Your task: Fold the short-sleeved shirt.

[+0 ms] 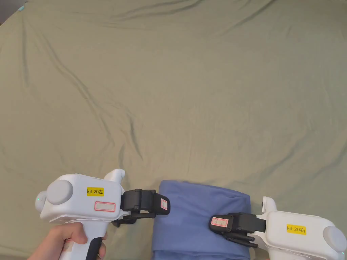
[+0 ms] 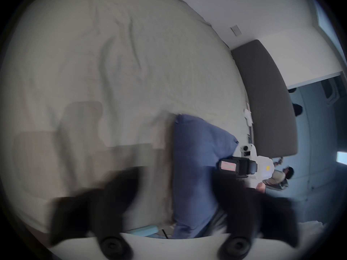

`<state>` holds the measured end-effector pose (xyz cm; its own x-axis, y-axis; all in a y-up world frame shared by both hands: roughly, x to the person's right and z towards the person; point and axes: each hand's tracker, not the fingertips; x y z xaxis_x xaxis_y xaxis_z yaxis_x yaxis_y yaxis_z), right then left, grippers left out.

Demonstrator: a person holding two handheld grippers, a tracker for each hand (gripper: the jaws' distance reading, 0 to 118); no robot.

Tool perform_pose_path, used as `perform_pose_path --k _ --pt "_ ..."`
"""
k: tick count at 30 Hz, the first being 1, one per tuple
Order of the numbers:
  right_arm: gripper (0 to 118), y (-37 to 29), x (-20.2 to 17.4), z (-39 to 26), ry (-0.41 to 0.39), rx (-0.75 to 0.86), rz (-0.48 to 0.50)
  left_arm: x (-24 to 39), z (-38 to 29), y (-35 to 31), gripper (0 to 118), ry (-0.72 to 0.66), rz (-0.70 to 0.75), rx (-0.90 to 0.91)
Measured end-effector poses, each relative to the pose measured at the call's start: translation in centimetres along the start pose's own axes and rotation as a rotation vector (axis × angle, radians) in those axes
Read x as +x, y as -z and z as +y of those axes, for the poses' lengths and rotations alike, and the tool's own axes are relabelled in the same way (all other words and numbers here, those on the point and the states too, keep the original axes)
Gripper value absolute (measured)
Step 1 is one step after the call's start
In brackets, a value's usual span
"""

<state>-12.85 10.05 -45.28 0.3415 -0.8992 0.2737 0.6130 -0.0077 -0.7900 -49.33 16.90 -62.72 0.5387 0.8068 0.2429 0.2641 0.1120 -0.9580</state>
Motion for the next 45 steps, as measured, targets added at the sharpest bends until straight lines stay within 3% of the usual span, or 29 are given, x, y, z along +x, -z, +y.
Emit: perform_pose_path --k 4,6,8,9,10,11,12,19,21,24,28,34,37,40,43,45 --pt "0 -0.1 0.0 -0.1 0.012 -0.006 -0.001 -0.4 0.2 2.1 115 -0.051 0.043 -0.044" --pt "0 -0.2 0.0 -0.1 0.02 -0.005 0.001 0.3 0.4 1.6 111 -0.045 -0.057 -0.012" --pt "0 -0.3 -0.2 -0.3 0.038 0.004 0.0 -1.5 1.3 2.5 88 -0.17 -0.21 -0.019" --pt "0 -0.5 -0.4 -0.3 0.034 0.01 -0.006 -1.7 1.3 2.9 86 -0.155 -0.154 -0.023" --pt "0 -0.6 -0.7 -0.3 0.026 0.012 -0.012 -1.8 1.4 3.4 77 -0.103 -0.078 -0.056" --pt "0 -0.7 -0.9 -0.4 0.019 0.011 -0.025 -1.9 1.5 4.1 50 -0.091 -0.034 -0.071" --pt "0 -0.7 -1.1 -0.4 0.007 0.011 -0.04 -2.0 1.6 4.0 32 -0.085 -0.007 -0.071" --pt "0 -1.7 -4.8 -1.3 -0.102 0.032 -0.128 -1.5 2.0 2.1 28 -0.063 0.023 -0.051" --pt "0 -2.4 -6.0 -1.6 -0.115 0.05 -0.096 -1.6 2.3 0.3 28 -0.011 0.039 -0.048" --pt "0 -3.3 -7.6 -1.6 -0.132 0.093 -0.056 -4.0 3.9 -4.8 28 -0.058 0.093 0.007" --pt "0 -3.9 -9.1 -1.0 -0.129 0.151 -0.047 -8.9 7.0 -15.9 28 -0.102 0.305 0.091" --pt "0 -3.9 -10.0 0.8 -0.126 0.214 -0.095 -19.9 13.1 -33.0 28 -0.2 0.74 0.161" --pt "0 -3.6 -9.9 1.9 -0.098 0.236 -0.121 -21.6 14.3 -36.8 28 -0.248 0.927 0.2" --pt "0 -3.3 -10.1 2.3 -0.087 0.248 -0.131 -19.9 14.0 -36.3 28 -0.248 0.941 0.207" --pt "0 -3.3 -10.5 2.5 -0.1 0.246 -0.139 -19.2 13.8 -36.4 118 -0.148 0.959 0.266" --pt "0 -3.7 -10.9 2.5 -0.119 0.247 -0.158 -16.5 13.7 -35.7 111 -0.104 0.98 0.281"
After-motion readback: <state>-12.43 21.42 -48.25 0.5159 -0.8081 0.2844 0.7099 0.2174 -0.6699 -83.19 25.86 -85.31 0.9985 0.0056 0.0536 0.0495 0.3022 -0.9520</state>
